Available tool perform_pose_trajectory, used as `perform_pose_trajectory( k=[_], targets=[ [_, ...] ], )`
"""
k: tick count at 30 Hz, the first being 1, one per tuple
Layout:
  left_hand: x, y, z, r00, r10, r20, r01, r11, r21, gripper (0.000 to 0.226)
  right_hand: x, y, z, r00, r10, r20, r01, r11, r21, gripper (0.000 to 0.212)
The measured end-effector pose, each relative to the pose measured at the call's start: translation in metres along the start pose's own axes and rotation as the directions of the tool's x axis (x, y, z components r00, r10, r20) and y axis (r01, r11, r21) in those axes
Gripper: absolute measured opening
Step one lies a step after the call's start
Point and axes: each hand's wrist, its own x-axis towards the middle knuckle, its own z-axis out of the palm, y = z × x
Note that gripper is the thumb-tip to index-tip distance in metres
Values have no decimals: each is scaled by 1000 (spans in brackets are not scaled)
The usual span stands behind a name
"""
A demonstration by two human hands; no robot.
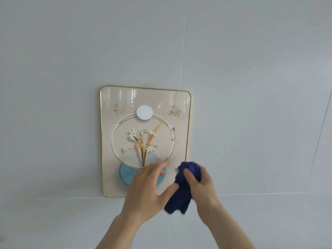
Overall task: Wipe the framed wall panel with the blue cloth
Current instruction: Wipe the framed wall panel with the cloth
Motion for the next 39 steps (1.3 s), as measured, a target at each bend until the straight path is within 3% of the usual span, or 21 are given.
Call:
perform_pose_trajectory(
  k=[2,4,7,9,13,16,19,23,29,34,39],
  targets=[
    [17,-8,1,993,40,-114,-32,997,73,59,12,-22,3,982,-180,-64,175,982,-68,28],
    [39,-15,2,975,91,-201,-61,987,152,60,30,-41,8,924,-381,-32,373,917,-141,42],
    [73,-22,2,949,151,-275,-81,965,250,61,66,-52,21,786,-618,34,596,742,-307,34],
    [91,-28,3,940,181,-288,-91,949,301,61,86,-53,31,696,-714,80,668,601,-439,55],
    [113,-45,11,933,211,-292,-94,926,367,63,110,-52,47,509,-845,164,726,319,-609,60],
    [119,-60,20,926,232,-297,-110,921,375,61,128,-43,57,421,-884,204,643,132,-755,52],
    [123,-72,24,911,273,-309,-145,914,379,59,142,-27,66,358,-911,203,634,78,-770,49],
    [127,-79,31,895,304,-327,-139,885,445,62,150,-6,74,315,-939,137,685,125,-718,46],
    [133,-83,42,859,331,-391,-110,864,491,63,147,45,61,251,-943,220,707,23,-707,41],
    [135,-84,46,840,343,-421,-112,868,484,64,135,77,45,256,-926,278,687,-29,-726,46],
    [134,-85,46,850,336,-406,-100,860,501,66,118,111,8,325,-852,411,663,-104,-741,59]
  ],
)
